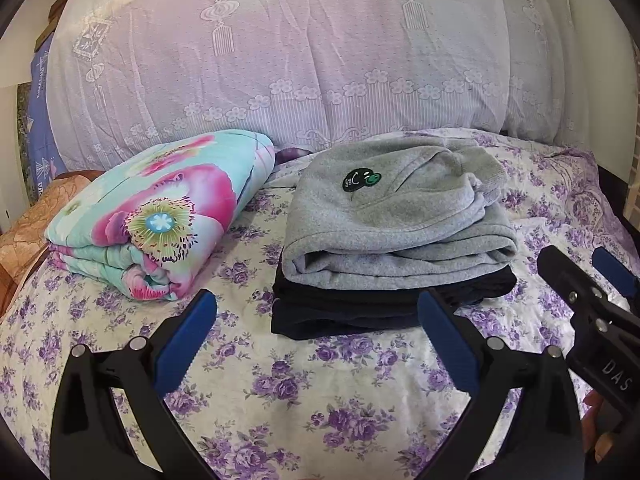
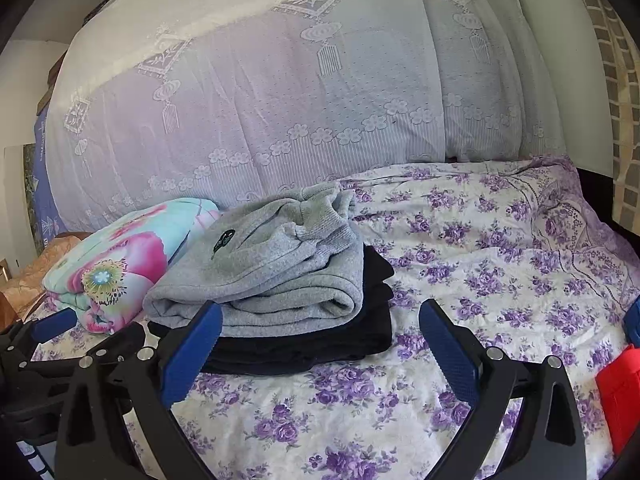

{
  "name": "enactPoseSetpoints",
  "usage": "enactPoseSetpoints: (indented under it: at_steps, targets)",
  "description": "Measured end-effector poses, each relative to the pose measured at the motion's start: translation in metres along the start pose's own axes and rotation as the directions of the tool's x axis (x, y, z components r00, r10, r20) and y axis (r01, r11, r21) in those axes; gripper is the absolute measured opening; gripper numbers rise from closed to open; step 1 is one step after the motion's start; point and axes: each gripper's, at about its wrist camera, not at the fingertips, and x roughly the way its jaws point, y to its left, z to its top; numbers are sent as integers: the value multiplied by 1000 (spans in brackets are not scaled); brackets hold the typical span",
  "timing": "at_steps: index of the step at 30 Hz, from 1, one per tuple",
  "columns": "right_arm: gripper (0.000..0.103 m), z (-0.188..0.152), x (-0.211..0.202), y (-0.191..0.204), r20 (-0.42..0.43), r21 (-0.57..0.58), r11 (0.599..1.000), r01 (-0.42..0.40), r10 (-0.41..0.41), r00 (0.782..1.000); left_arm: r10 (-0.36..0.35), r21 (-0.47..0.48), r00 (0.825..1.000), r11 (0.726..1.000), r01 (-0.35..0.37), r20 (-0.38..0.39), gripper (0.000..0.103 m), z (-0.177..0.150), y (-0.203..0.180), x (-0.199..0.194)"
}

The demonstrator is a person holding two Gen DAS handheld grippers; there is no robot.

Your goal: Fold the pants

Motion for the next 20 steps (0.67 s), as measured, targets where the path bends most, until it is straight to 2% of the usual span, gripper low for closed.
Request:
enactPoseSetpoints:
  at_steps: [5,9,13,16,20]
  targets:
    - [99,-1,1,0,-9,2,1000,-9,9,1000,0,9,1000,1000,0,-10,98,-2,-1,2]
    - [99,0,1,-1,-11,9,1000,-11,11,1000,8,1,1000,1000,-8,16,98,-3,0,-2]
    - [99,0,1,0,-8,4,1000,-10,10,1000,0,3,1000,1000,0,-1,98,-2,-1,-1]
    - [99,0,1,1,-9,3,1000,-10,11,1000,34,7,999,999,-34,5,98,-2,-2,-2]
    - [99,0,1,1,-10,2,1000,-11,11,1000,24,16,1000,1000,-24,3,98,-1,-3,-3]
